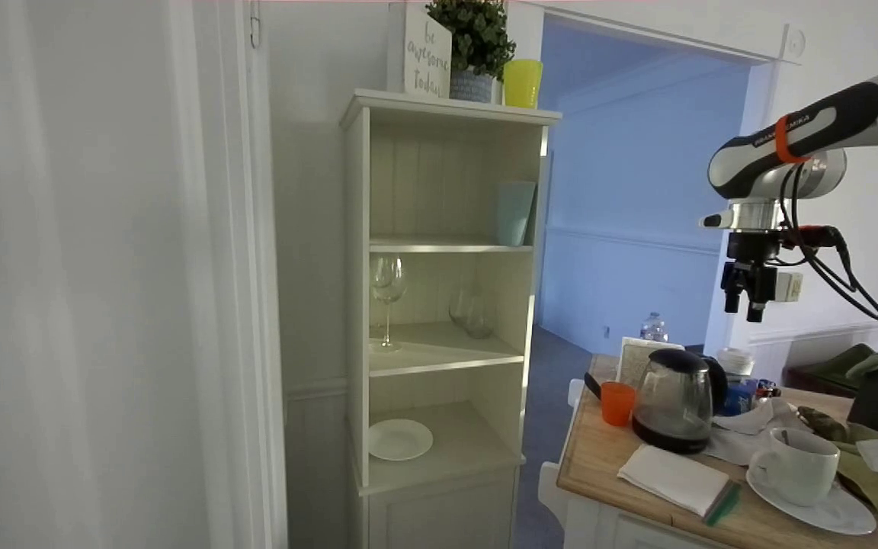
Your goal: Pick up the electric kettle and move it to the bottom left corner of the kitchen counter
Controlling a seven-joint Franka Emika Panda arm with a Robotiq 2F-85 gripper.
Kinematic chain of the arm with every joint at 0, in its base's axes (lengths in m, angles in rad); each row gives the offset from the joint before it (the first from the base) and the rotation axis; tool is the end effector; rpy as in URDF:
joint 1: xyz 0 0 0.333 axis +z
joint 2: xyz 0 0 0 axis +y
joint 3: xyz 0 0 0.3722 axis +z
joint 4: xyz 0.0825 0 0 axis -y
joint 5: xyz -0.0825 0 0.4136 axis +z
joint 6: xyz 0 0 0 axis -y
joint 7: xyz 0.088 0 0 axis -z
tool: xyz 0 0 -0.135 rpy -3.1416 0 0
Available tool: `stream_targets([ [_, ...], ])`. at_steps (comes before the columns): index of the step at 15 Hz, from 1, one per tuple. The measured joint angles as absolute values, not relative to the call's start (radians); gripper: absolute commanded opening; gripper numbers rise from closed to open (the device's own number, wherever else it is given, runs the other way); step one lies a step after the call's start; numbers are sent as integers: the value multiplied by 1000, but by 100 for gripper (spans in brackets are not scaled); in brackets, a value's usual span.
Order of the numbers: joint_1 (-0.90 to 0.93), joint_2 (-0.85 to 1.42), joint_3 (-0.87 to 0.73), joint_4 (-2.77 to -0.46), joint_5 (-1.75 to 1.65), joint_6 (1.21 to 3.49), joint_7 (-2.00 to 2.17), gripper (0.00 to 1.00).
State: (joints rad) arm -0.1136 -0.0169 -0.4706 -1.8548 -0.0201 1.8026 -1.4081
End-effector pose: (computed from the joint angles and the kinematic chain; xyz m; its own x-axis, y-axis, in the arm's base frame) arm 0.4821 -0.3233 0.5379 0.6752 0.7374 -0.0176 0.7367 -0.6754 -0.0347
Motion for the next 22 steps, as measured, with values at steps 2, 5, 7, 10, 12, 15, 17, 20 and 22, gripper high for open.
stream_targets([
  [2,-151,-13,-432,-1854,-20,1806,-1427,100],
  [5,-200,17,-409,-1843,15,1856,-1545,100],
  [7,-238,55,-405,-1823,84,1879,-1655,100],
  [10,-299,119,-396,-1792,191,1890,-1830,100],
  [12,-334,159,-382,-1778,241,1890,-1910,100],
  [15,-378,216,-357,-1758,292,1891,-1993,100],
  [17,-403,249,-341,-1741,321,1891,-2024,100],
  [20,-432,294,-318,-1711,354,1903,-2048,100],
  [22,-443,315,-302,-1692,363,1925,-2050,100],
])
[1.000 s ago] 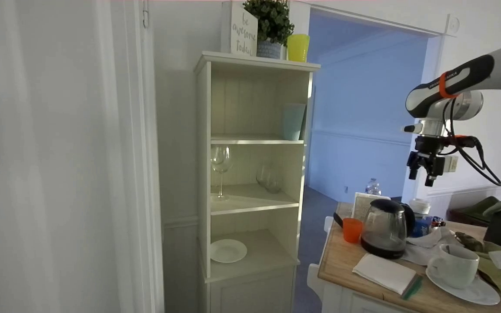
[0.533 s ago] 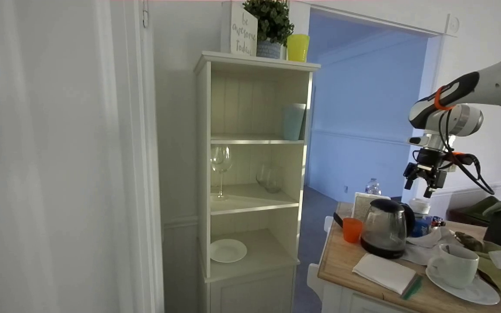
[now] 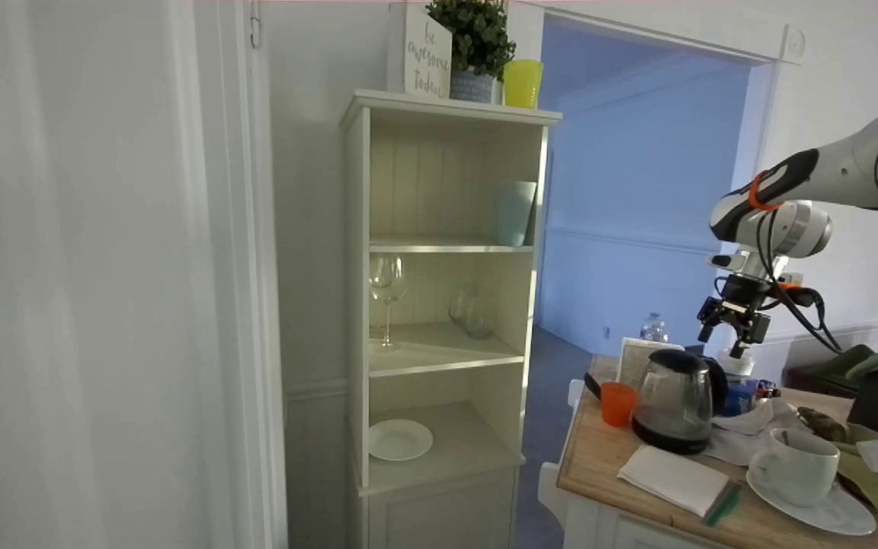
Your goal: Pick up the electric kettle and move it to the bottom left corner of the kitchen counter
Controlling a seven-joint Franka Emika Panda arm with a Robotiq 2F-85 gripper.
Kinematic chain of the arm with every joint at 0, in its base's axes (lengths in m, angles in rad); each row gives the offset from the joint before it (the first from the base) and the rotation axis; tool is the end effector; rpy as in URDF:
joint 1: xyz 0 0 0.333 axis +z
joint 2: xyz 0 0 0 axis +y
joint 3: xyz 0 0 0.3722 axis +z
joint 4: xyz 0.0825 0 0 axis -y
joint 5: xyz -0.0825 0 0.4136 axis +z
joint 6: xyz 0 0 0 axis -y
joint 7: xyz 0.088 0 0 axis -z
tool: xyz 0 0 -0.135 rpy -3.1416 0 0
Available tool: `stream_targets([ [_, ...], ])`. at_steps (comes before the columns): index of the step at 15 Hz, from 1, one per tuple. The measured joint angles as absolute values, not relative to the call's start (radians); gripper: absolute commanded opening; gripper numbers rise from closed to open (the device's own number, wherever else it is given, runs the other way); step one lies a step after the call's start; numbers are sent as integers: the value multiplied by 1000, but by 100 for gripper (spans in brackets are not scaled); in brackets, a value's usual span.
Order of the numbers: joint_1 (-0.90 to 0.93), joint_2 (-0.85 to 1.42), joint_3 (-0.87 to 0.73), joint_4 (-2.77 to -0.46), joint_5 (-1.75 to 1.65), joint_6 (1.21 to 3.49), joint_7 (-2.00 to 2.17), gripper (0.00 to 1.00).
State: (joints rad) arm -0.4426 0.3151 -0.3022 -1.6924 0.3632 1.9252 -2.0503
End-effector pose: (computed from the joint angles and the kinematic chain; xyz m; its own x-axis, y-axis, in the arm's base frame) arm 0.5364 -0.4225 0.4306 0.3661 0.8976 0.2455 0.9213 -0.3867 0.0401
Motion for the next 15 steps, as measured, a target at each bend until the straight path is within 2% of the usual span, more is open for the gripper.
stream_targets([
  [14,-458,420,-259,-1629,348,1962,-2096,100],
  [15,-459,425,-259,-1627,338,1962,-2101,96],
])
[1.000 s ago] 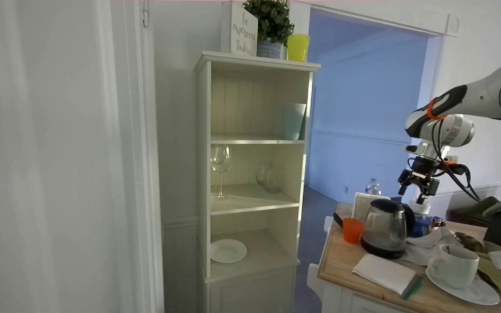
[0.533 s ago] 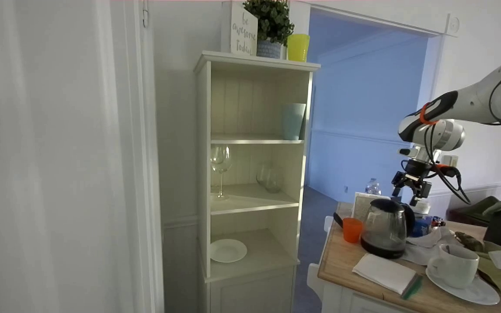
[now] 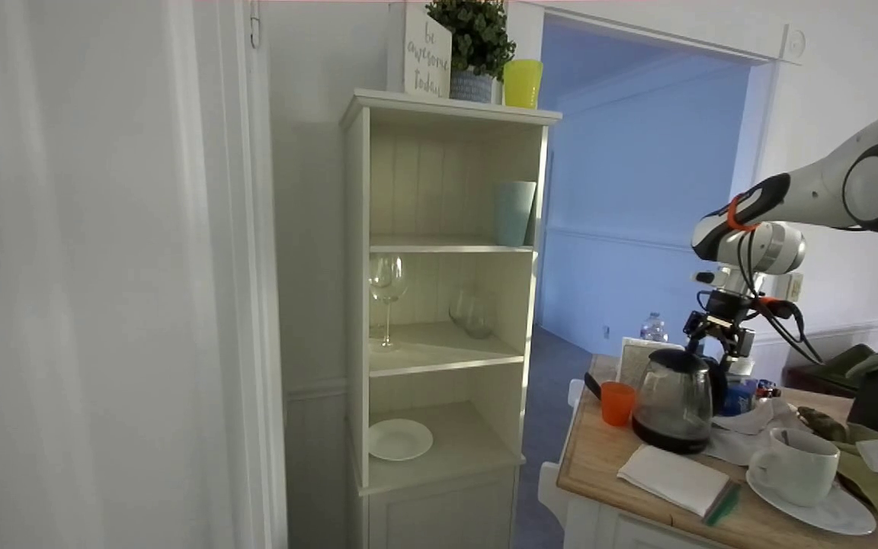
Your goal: Pick up the electric kettle and move it to the bottom left corner of the kitchen counter
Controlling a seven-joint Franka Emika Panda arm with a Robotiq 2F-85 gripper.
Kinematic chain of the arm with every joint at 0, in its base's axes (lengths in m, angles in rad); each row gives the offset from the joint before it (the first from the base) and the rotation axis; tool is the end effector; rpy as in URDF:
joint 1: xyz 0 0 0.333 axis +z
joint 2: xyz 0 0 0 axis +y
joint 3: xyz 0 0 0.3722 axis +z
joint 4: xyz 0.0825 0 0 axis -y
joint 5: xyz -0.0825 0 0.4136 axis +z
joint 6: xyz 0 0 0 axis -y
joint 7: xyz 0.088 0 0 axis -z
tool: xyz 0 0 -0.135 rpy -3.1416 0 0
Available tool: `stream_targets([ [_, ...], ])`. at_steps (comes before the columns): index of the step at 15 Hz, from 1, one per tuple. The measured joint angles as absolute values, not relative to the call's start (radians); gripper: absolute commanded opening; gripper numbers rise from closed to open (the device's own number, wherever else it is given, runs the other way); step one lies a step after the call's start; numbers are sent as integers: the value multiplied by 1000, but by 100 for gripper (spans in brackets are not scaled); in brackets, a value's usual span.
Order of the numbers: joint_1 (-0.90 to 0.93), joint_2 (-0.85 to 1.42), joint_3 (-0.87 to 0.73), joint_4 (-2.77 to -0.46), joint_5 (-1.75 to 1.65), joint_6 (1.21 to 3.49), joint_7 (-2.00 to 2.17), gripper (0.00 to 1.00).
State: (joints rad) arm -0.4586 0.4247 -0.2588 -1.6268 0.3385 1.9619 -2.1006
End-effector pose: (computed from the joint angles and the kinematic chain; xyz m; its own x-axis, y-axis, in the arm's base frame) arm 0.5690 -0.4274 0.3877 0.2960 0.9318 0.2101 0.9509 -0.3083 0.0276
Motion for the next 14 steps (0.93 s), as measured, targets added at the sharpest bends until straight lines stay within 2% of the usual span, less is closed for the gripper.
stream_targets([
  [1,-459,430,-259,-1624,329,1962,-2105,77],
  [3,-459,440,-259,-1617,312,1962,-2115,69],
  [7,-459,447,-254,-1612,293,1962,-2130,41],
  [10,-461,448,-246,-1607,293,1962,-2136,36],
  [11,-462,449,-244,-1604,292,1961,-2137,40],
  [13,-464,451,-242,-1601,292,1960,-2139,33],
  [14,-466,452,-239,-1600,292,1960,-2140,21],
])
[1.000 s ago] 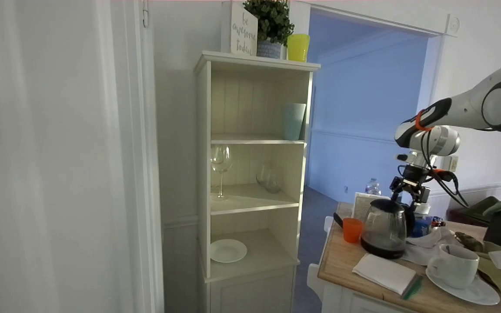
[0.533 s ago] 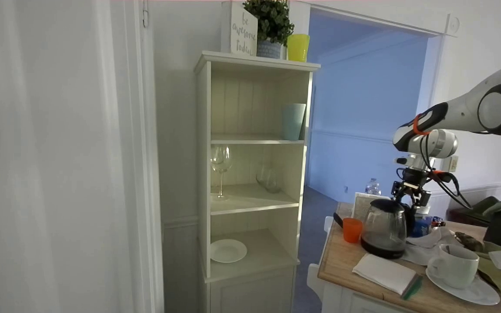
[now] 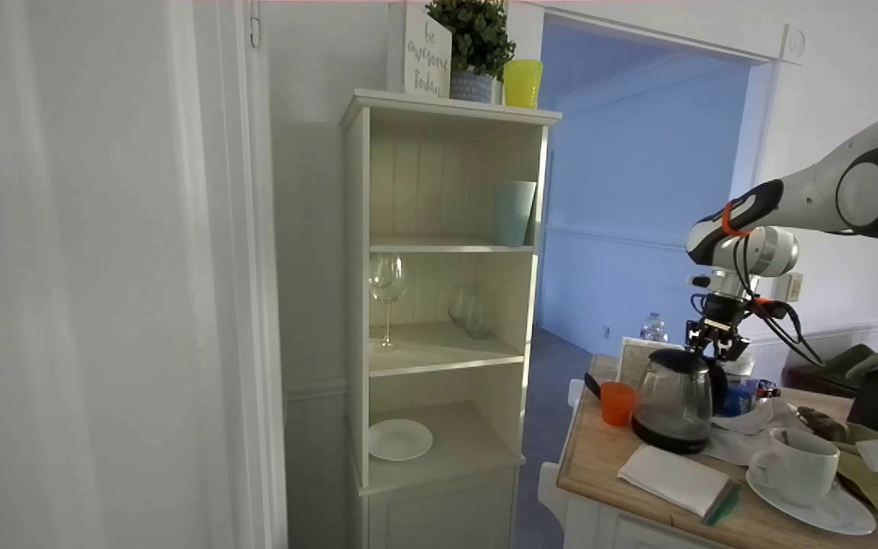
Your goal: Pick up the electric kettle and move it to the bottom left corner of the kitchen counter
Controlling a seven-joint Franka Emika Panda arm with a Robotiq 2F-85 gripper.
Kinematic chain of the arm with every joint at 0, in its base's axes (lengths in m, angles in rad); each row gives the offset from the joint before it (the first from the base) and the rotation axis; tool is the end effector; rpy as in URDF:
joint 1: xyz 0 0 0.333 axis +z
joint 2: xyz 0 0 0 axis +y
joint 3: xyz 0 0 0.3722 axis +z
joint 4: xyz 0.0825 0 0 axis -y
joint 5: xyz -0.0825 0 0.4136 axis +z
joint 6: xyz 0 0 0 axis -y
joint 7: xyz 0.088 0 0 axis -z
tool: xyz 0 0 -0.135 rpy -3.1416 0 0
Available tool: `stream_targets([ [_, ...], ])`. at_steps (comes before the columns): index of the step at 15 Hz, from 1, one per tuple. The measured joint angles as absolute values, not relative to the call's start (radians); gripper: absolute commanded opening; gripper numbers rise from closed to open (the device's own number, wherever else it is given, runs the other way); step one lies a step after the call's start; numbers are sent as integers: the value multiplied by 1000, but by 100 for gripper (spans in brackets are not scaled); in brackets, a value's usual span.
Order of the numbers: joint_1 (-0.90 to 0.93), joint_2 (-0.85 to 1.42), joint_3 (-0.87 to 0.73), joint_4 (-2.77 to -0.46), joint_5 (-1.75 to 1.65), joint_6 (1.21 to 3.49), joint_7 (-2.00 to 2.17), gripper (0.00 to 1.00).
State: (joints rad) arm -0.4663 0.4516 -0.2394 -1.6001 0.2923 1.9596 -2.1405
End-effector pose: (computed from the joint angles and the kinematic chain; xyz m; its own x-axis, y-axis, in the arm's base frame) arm 0.5770 -0.4285 0.3797 0.2313 0.9567 0.1767 0.9713 -0.2375 0.0143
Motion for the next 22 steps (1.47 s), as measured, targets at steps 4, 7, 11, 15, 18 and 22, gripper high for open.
stream_targets([
  [4,-471,453,-235,-1597,292,1956,-2144,19],
  [7,-473,456,-234,-1591,292,1949,-2144,19],
  [11,-484,456,-226,-1586,293,1920,-2149,19],
  [15,-497,456,-223,-1576,295,1854,-2160,19],
  [18,-503,456,-223,-1566,303,1830,-2163,19],
  [22,-508,439,-222,-1562,312,1822,-2165,19],
])
